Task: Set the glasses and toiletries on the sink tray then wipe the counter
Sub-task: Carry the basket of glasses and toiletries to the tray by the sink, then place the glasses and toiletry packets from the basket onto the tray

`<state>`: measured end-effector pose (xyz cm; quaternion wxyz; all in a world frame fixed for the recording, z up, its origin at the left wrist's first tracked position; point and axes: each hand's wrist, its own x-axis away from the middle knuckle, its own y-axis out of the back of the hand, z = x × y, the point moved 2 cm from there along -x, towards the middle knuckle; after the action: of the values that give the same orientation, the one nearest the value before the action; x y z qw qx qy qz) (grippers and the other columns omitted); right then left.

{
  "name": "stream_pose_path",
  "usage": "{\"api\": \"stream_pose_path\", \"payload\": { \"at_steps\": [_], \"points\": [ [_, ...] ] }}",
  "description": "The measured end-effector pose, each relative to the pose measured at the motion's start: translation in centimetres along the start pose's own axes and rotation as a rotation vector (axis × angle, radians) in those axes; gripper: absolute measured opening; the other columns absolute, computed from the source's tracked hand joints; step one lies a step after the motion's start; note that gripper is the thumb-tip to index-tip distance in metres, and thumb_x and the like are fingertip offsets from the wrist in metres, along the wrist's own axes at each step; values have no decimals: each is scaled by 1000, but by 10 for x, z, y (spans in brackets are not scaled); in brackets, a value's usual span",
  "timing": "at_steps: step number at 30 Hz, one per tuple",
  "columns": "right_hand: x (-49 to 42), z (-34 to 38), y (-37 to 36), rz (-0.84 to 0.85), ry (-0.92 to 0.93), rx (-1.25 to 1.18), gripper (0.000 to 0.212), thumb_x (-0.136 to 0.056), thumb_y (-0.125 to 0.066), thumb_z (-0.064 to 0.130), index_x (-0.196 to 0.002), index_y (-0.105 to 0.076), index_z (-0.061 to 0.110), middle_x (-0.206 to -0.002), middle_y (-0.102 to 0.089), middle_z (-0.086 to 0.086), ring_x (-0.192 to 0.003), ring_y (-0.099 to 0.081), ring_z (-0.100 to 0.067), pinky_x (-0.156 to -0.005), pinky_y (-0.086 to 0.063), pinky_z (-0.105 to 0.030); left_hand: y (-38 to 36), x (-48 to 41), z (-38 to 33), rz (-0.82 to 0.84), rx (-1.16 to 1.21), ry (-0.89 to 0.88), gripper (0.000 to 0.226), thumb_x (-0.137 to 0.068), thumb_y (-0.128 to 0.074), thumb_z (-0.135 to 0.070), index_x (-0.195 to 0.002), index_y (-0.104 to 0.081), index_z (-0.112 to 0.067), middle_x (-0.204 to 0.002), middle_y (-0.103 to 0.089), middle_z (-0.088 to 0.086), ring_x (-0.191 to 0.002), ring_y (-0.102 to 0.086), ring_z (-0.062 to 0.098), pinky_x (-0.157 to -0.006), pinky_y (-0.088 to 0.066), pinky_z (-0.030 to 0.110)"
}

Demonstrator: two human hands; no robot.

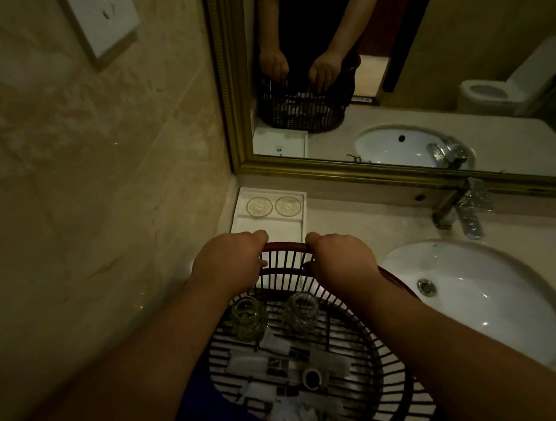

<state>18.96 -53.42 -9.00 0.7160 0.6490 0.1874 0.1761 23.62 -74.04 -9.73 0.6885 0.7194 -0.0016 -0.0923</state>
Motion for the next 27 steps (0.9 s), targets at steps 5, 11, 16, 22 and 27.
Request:
{"api": "stream_pose_path", "payload": {
  "at_steps": [5, 11, 16, 22, 27],
  "points": [
    [8, 5, 1, -27, -10, -2, 39, -86, -75, 40, -108, -48, 24, -86, -61, 2, -70, -56, -22, -53, -41, -31, 4, 0, -1, 11, -31, -7, 29, -86, -72, -41, -95, -51, -22, -81, -65, 1, -68, -63, 26, -52, -33, 31],
    [41, 23, 6, -314, 367, -155, 34, -85, -68, 30, -114, -58, 16, -109, -61, -6, -101, -54, -23, -90, -46, -39, 3, -2, -2, 34, -18, 13, 27, -88, -69, -39, -94, -48, -23, -82, -64, 0, -69, -63, 25, -53, -36, 31],
    [45, 73, -42, 63, 617, -47, 39, -87, -68, 39, -118, -59, 18, -110, -64, -8, -96, -59, -27, -80, -52, -43, 1, -2, -1, 17, -17, 22, 32, -87, -70, -38, -88, -41, -26, -78, -63, -1, -64, -62, 24, -51, -36, 31],
    [14, 107, -96, 474, 371, -113, 45, -99, -58, 29, -141, -49, 18, -140, -47, -22, -118, -55, -45, -90, -50, -54, -2, -1, 0, 7, -11, 9, 39, -84, -74, -36, -85, -35, -27, -74, -61, -2, -60, -59, 21, -50, -38, 30],
    [8, 110, -113, 536, 306, -166, 42, -99, -57, 17, -140, -48, 14, -138, -51, -23, -108, -63, -43, -81, -55, -52, -4, -2, 0, 5, -11, 21, 34, -85, -74, -38, -87, -43, -26, -74, -61, -3, -59, -59, 21, -50, -38, 30]
  ]
}}
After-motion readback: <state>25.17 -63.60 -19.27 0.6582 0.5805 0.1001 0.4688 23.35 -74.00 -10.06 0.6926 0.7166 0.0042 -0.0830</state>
